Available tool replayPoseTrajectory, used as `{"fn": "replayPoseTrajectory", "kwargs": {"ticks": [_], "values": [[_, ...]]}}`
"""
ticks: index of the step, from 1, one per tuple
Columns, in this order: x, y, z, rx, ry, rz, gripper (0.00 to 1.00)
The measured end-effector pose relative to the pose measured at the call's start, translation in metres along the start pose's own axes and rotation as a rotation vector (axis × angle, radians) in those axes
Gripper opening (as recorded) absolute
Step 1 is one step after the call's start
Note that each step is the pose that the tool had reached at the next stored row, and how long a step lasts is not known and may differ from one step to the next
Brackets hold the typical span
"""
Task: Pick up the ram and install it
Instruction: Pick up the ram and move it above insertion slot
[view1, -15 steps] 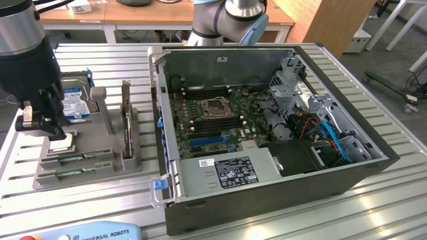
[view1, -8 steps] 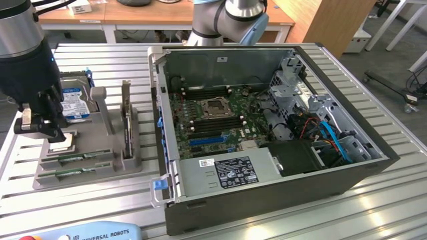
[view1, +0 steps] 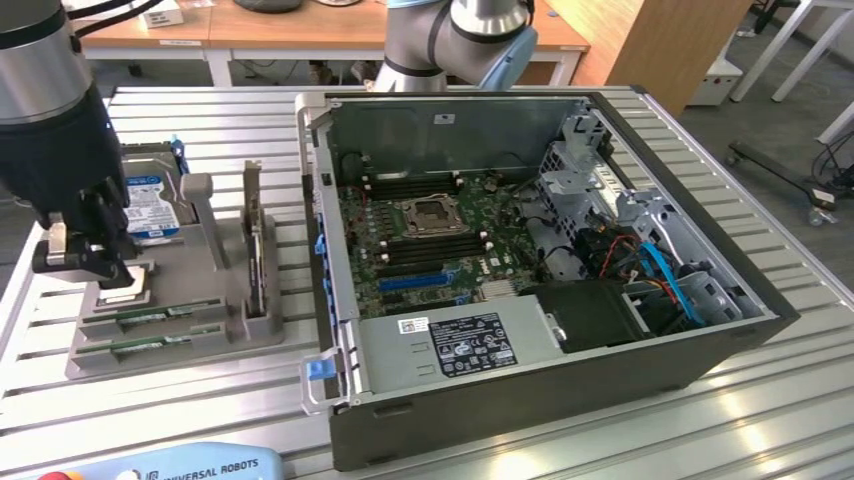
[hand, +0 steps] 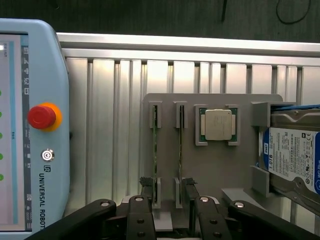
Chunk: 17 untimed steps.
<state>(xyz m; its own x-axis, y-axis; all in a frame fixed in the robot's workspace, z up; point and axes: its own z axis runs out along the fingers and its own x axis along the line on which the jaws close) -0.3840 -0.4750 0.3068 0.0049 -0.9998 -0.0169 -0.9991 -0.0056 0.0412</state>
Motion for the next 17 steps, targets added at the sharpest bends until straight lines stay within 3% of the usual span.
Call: {"fn": "replayPoseTrajectory", "kwargs": {"ticks": [15, 16, 17], "values": [[0.0, -0.0009, 0.0211, 0.0, 0.0, 0.0, 0.37], [0.0, -0.0012, 0.0291, 0.0, 0.0001, 0.0, 0.37], [0.0, -0.0012, 0.0291, -0.0001, 0.0002, 0.0, 0.37]]}}
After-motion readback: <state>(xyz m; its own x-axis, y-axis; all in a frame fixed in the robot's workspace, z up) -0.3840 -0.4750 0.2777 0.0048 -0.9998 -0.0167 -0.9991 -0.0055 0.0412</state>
